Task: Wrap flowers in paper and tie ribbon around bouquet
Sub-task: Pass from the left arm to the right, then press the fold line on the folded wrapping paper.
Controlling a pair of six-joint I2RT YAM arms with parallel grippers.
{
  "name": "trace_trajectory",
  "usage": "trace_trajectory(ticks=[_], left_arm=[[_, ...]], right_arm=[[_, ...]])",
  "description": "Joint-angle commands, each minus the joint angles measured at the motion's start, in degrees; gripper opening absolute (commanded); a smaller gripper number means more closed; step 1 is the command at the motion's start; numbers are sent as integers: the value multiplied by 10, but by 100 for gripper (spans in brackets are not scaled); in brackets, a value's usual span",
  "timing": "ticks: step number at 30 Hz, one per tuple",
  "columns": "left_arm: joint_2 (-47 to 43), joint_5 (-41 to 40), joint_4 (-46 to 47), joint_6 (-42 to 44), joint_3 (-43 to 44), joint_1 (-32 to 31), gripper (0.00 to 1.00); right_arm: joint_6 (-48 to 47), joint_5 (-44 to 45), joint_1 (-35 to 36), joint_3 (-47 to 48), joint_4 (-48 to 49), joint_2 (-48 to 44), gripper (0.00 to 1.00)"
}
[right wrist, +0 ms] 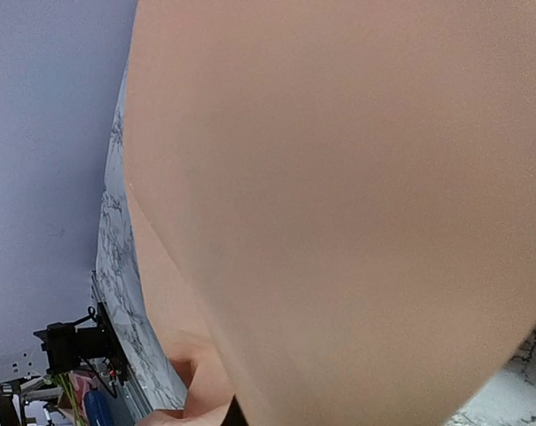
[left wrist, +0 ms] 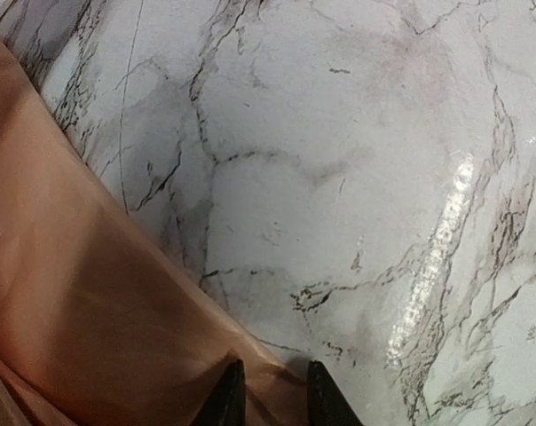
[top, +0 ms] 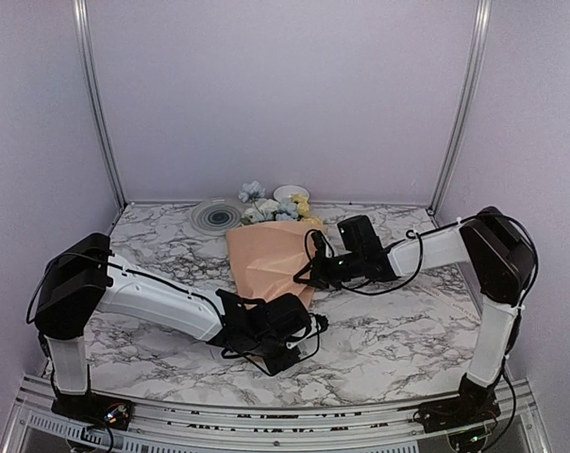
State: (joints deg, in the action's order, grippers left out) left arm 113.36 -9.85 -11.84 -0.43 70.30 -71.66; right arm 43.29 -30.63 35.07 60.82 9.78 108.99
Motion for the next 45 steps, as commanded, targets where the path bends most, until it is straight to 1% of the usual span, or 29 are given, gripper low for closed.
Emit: trace_trajectory(ticks=[1, 6, 8, 10, 12, 14, 15, 17, 19, 21, 23, 25, 27, 29, 33, 35, 36, 42, 45], left_arm=[[-42, 89, -13, 0, -19, -5, 26], [-150, 190, 2, 34, -25, -10, 36], [-201, 213, 12, 42, -37, -8, 38], [-248, 194, 44, 32, -65, 8, 40], [-272, 134, 65, 8, -94, 35, 38], [-250, 33, 47, -10, -96, 54, 36], [-228, 8, 23, -9, -83, 55, 36], [-186, 1, -20, -4, -46, 51, 42], [-161, -9, -26, 0, -41, 41, 50], [-142, -41, -23, 5, -43, 35, 56], [-128, -63, -23, 6, -41, 35, 58], [-113, -69, -22, 5, -35, 33, 58], [-97, -91, -22, 6, -28, 25, 57], [-88, -98, -16, 10, -25, 15, 51], [-74, -90, 17, 62, -39, -19, 21], [-58, -94, 19, 84, -40, -29, 6], [-48, -95, 15, 91, -37, -32, 1], [-18, -43, -1, 135, -30, -47, 0], [9, -27, -21, 139, -18, -47, 0]], right_arm=[[-21, 42, -19, 8, 2, 43, 0], [-26, 51, -20, 9, 6, 68, 0], [-23, 46, -20, 7, 12, 75, 0], [-20, 40, -20, 6, 20, 79, 0], [-16, 35, -20, 4, 27, 82, 0], [-11, 31, -19, 3, 33, 81, 0], [-9, 30, -19, 2, 35, 80, 0], [-11, 31, -18, 3, 33, 77, 0], [-12, 33, -18, 3, 28, 76, 0], [-12, 33, -18, 3, 26, 75, 0], [-13, 35, -18, 1, 25, 71, 0], [-14, 37, -18, -1, 24, 69, 0], [-17, 38, -17, 0, 20, 69, 0], [-17, 39, -17, 0, 20, 68, 0], [-15, 44, -17, 0, 23, 68, 0], [-13, 42, -18, 4, 24, 71, 0], [-12, 40, -18, 4, 26, 71, 0], [-9, 48, -18, 1, 30, 57, 0], [-12, 51, -18, -1, 25, 46, 0]])
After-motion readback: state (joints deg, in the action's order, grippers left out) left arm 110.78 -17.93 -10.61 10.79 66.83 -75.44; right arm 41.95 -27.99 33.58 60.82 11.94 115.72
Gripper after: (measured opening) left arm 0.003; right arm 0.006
